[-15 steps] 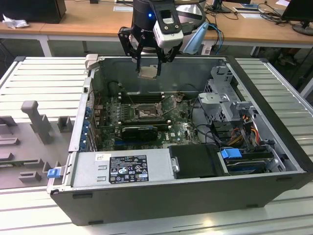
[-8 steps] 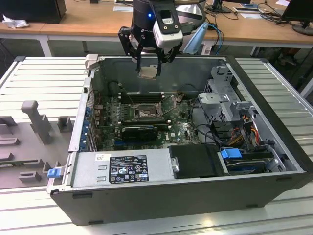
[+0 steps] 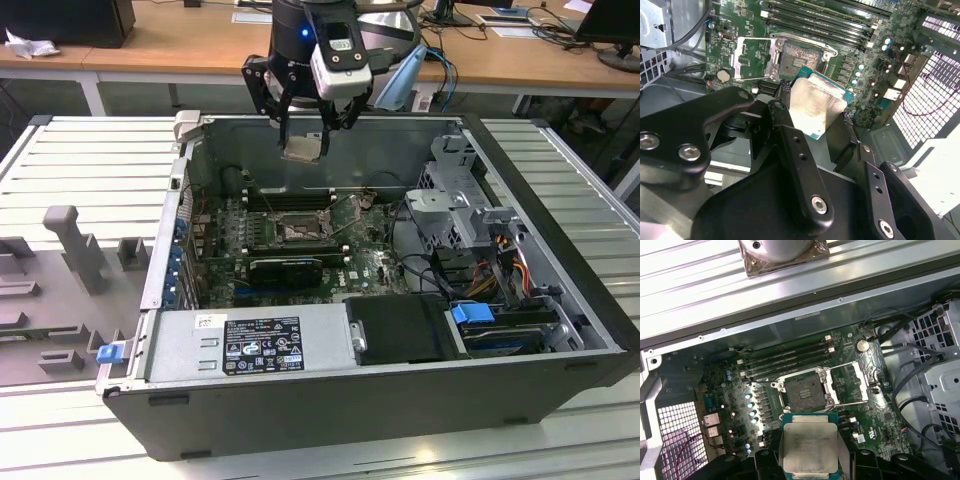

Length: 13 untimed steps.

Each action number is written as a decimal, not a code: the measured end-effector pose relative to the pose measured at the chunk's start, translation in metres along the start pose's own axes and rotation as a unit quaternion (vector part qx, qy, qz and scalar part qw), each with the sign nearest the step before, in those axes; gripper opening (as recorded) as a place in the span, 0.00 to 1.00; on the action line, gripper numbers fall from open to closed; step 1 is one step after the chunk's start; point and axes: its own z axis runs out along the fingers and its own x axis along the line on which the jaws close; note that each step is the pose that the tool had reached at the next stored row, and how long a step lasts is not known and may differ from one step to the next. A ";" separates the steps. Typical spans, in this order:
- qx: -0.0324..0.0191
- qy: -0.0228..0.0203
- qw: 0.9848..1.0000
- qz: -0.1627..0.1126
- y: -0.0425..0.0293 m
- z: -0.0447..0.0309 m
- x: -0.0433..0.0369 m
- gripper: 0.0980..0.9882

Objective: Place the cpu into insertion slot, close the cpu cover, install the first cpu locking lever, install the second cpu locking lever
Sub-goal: 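Place the cpu into insertion slot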

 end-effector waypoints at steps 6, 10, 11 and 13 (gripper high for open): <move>0.000 0.000 1.000 0.005 0.0000 0.0002 0.0000 0.48; 0.000 -0.001 1.000 0.009 0.0000 0.0002 0.0000 0.48; 0.000 -0.001 1.000 0.010 0.0000 0.0002 -0.0001 0.48; 0.000 -0.001 1.000 0.013 0.0000 0.0002 0.0000 0.48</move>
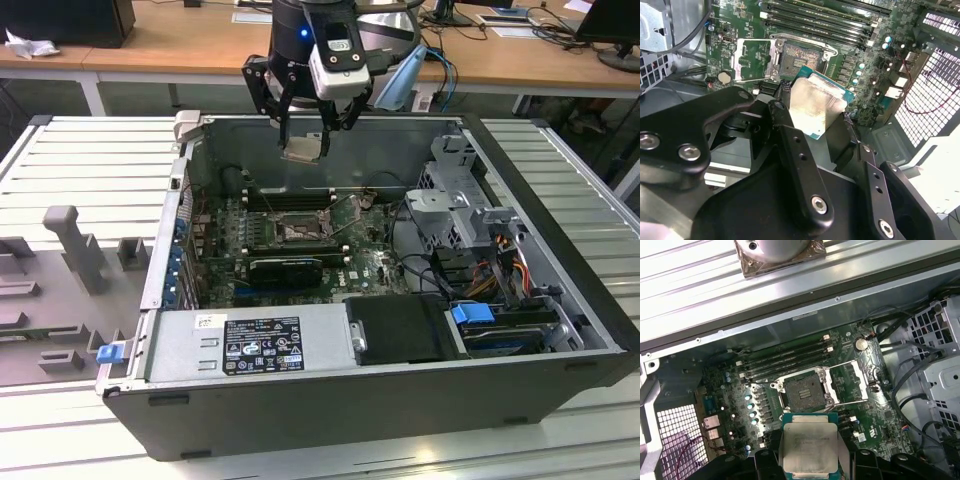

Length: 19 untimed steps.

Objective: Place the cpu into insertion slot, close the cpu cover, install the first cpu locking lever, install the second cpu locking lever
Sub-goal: 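Place the cpu into insertion slot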

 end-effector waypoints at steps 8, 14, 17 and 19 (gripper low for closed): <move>0.000 -0.001 1.000 0.011 0.0000 0.0000 0.0000 0.48; 0.000 -0.002 1.000 0.018 0.0000 0.0000 0.0000 0.48; 0.000 -0.002 1.000 0.022 0.0000 0.0000 0.0000 0.48; -0.001 -0.002 1.000 0.024 0.0000 0.0000 0.0000 0.48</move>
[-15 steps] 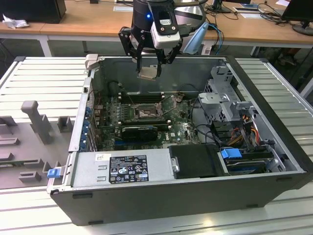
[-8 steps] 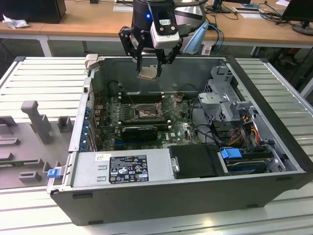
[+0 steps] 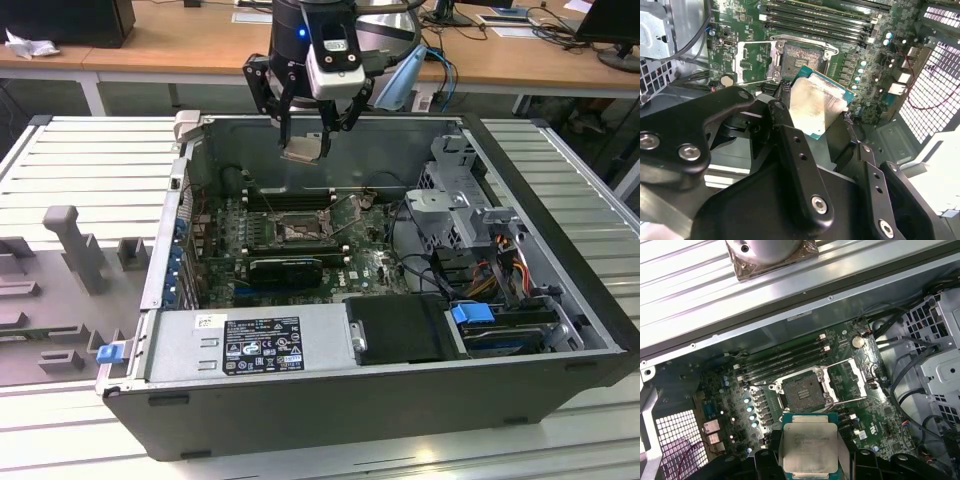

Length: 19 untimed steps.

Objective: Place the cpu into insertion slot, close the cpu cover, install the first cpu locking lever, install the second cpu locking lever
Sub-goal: 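Place the cpu into insertion slot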

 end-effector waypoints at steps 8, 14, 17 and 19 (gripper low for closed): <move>0.000 -0.001 1.000 0.012 0.0000 0.0000 0.0000 0.48; 0.000 -0.002 1.000 0.020 0.0000 0.0000 0.0000 0.48; 0.000 -0.002 1.000 0.022 0.0000 0.0000 0.0000 0.48; -0.001 -0.002 1.000 0.024 0.0000 0.0000 0.0000 0.48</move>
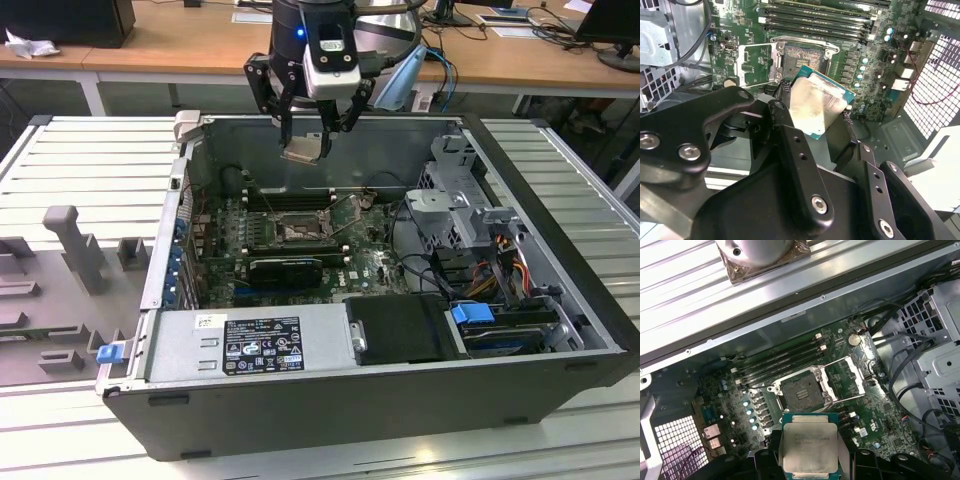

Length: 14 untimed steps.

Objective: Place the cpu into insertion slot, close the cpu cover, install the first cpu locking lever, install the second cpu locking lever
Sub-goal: 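Place the cpu into insertion slot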

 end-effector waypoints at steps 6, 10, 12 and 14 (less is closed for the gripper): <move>0.000 -0.001 1.000 0.008 0.0000 0.0000 0.0000 0.48; 0.000 -0.001 1.000 0.011 0.0000 0.0000 0.0000 0.48; 0.000 -0.001 1.000 0.013 0.0000 0.0000 0.0000 0.48; 0.000 -0.001 1.000 0.015 0.0000 0.0000 0.0000 0.48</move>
